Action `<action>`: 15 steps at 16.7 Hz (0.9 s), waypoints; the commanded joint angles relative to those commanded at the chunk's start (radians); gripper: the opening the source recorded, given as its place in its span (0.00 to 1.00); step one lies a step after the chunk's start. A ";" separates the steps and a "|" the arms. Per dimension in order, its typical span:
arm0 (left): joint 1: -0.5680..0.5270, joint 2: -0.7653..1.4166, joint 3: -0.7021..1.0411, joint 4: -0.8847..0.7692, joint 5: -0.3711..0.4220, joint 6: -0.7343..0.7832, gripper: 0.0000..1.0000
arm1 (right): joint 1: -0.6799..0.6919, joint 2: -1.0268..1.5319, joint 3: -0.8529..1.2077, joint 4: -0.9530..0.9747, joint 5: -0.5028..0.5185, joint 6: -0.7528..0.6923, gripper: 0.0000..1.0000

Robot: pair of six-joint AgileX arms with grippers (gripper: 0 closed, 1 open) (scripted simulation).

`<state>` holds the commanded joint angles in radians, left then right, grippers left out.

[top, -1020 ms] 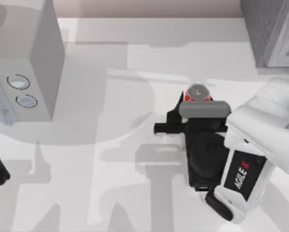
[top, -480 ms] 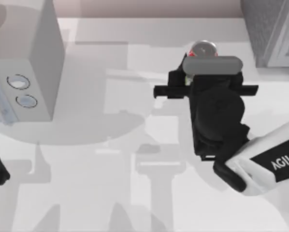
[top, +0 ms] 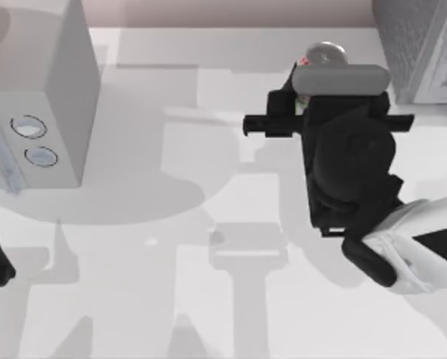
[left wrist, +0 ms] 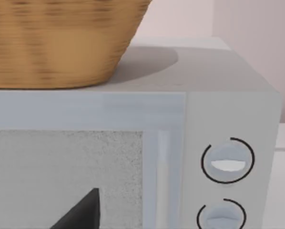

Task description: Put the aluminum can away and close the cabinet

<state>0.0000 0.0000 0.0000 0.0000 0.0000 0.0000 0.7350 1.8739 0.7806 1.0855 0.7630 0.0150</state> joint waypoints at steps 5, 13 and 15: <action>0.000 0.000 0.000 0.000 0.000 0.000 1.00 | -0.026 -0.057 -0.022 -0.033 -0.025 0.000 0.00; 0.000 0.000 0.000 0.000 0.000 0.000 1.00 | -0.230 -0.571 -0.242 -0.332 -0.235 -0.009 0.00; 0.000 0.000 0.000 0.000 0.000 0.000 1.00 | -0.299 -0.746 -0.316 -0.434 -0.306 -0.012 0.00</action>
<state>0.0000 0.0000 0.0000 0.0000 0.0000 0.0000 0.4362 1.1277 0.4646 0.6515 0.4571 0.0032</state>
